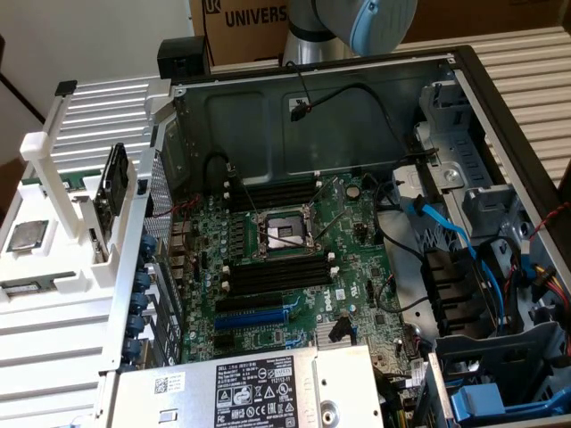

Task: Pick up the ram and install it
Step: 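Pick up the ram and move it above insertion slot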

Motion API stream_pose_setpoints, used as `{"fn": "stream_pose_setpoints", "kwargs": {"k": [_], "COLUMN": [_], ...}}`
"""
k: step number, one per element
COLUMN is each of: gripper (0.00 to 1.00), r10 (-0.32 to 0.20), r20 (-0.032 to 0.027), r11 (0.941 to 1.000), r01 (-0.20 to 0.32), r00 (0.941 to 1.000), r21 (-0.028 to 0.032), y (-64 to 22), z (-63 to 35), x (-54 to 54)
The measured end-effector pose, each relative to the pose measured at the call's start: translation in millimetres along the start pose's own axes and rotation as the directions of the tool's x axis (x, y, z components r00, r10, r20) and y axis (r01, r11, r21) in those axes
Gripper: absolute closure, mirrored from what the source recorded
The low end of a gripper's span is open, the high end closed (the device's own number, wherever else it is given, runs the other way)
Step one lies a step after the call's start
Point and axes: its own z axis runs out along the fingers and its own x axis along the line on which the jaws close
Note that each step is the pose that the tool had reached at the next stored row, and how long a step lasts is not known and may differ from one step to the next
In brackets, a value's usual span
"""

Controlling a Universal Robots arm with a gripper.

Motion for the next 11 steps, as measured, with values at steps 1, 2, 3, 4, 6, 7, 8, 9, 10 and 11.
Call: {"fn": "stream_pose_setpoints", "kwargs": {"k": [1, 2, 3, 4, 6, 7, 8, 9, 10, 11], "gripper": [0.9, 0.9, 0.9, 0.9, 0.9, 0.9, 0.9, 0.9, 0.9, 0.9], "r10": [-0.019, -0.055, -0.074, -0.092, -0.129, -0.148, -0.165, -0.183, -0.201, -0.22], "r20": [-0.0014, -0.0038, -0.005, -0.0062, -0.0087, -0.01, -0.0112, -0.0124, -0.0136, -0.0148], "r11": [0.9998, 0.9985, 0.9973, 0.9957, 0.9916, 0.989, 0.9863, 0.983, 0.9795, 0.9756], "r01": [0.019, 0.055, 0.074, 0.092, 0.129, 0.148, 0.165, 0.183, 0.201, 0.22], "r00": [0.9998, 0.9985, 0.9973, 0.9957, 0.9916, 0.989, 0.9862, 0.983, 0.9794, 0.9755], "r21": [-0.0001, -0.0003, -0.0004, -0.0006, -0.001, -0.0013, -0.0015, -0.0018, -0.0021, -0.0024], "y": [0.0, 0.0, 0.0, 0.0, 0.0, 0.0, 0.0, 0.0, 0.0, -0.1], "z": [0.0, 0.1, 0.1, 0.1, 0.2, 0.2, 0.2, 0.3, 0.3, 0.4], "x": [0.0, 0.0, 0.0, 0.0, 0.0, 0.0, 0.0, 0.0, 0.0, 0.0]}}
